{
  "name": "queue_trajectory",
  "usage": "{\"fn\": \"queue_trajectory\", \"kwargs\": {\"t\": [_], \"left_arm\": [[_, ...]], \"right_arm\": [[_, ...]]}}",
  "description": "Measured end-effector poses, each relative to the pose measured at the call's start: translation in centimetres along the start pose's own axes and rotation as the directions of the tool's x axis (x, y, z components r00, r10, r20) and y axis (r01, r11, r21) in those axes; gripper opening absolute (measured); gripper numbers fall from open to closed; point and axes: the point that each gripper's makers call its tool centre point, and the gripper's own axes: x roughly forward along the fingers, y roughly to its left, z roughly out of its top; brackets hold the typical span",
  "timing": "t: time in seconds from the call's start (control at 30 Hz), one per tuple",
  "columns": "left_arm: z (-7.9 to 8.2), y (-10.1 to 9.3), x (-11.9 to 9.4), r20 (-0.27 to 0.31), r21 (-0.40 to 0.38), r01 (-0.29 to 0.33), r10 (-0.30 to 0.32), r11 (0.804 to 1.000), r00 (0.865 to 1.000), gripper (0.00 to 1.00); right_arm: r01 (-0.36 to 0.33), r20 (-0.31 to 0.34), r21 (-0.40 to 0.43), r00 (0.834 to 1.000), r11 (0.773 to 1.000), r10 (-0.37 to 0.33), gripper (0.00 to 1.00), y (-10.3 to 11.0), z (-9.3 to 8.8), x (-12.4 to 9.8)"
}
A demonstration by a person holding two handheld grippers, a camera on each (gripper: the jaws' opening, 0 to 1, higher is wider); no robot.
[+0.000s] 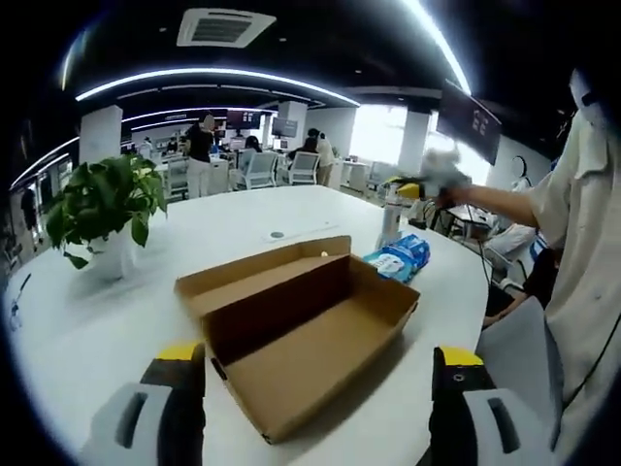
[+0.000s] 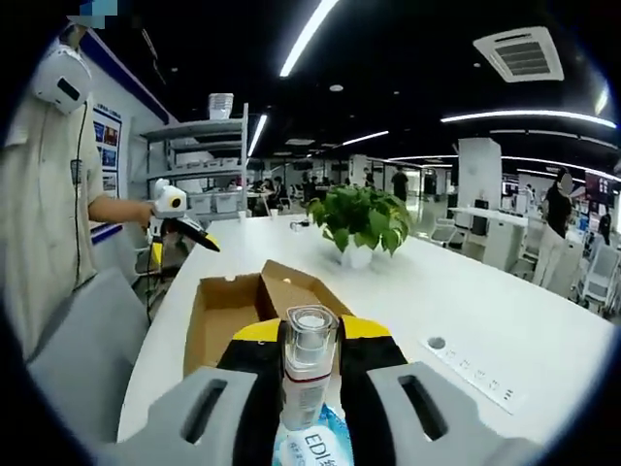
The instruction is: Operate the shoe box by opening the lid, removing the specified soft item, and placing it in the target area until the item is outside and the box remains undamaged.
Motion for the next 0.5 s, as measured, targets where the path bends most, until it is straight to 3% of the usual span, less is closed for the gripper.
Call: {"fn": "queue_trajectory", "kwargs": {"t": [0.5], "left_arm": [[-1.2, 0.8, 0.4, -0.032, -0.023, -0.022, 0.022, 0.999, 0.999, 0.95]], "right_arm": [[0.060, -0.055, -0.019, 0.997, 0.998, -0.061, 0.18, -5.0, -4.5, 0.9]]}}
